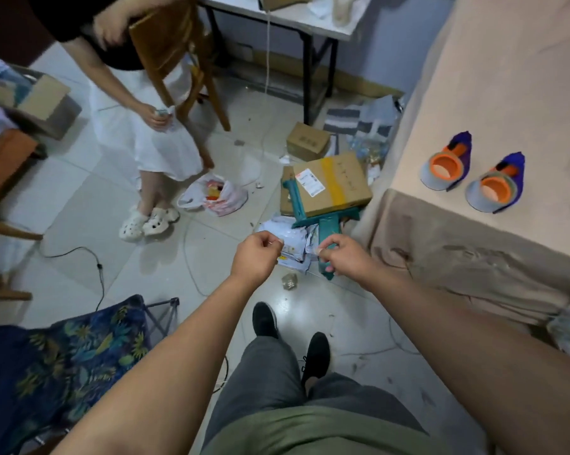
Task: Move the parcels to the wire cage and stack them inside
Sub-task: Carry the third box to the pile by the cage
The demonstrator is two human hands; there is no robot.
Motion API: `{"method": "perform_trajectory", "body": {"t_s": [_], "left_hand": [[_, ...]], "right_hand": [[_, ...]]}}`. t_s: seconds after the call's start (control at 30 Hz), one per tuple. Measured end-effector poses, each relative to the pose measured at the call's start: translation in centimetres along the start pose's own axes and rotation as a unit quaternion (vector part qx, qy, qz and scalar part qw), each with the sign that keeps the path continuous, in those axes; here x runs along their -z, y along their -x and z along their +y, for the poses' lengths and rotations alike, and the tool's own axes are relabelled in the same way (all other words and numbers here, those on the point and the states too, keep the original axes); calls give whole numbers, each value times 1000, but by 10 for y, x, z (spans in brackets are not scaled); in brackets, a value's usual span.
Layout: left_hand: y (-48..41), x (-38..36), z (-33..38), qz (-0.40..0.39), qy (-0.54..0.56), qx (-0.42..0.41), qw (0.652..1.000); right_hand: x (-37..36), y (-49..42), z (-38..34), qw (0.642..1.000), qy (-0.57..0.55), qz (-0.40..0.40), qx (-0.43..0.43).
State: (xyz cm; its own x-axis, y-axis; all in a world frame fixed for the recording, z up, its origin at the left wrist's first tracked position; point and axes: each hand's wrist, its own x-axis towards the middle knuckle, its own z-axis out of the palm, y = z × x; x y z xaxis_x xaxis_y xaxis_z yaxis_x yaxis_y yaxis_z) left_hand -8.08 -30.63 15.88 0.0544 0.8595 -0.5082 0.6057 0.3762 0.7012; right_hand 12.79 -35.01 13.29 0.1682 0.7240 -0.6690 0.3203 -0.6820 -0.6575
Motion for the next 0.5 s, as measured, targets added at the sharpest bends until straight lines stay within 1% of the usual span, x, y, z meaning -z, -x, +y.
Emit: {"method": "perform_trajectory", "body": {"t_s": [0.13, 0.27, 0.5], "left_hand": [[-45, -19, 8, -32, -13, 6, 999], [-97, -30, 8, -39, -31, 16, 999], [-201, -36, -22, -57, -47, 57, 996]], "right_hand": [[9, -30, 7, 999, -27, 14, -31], [2, -76, 4, 996, -57, 12, -73], [-23, -167, -3, 982, -120, 39, -137]]}}
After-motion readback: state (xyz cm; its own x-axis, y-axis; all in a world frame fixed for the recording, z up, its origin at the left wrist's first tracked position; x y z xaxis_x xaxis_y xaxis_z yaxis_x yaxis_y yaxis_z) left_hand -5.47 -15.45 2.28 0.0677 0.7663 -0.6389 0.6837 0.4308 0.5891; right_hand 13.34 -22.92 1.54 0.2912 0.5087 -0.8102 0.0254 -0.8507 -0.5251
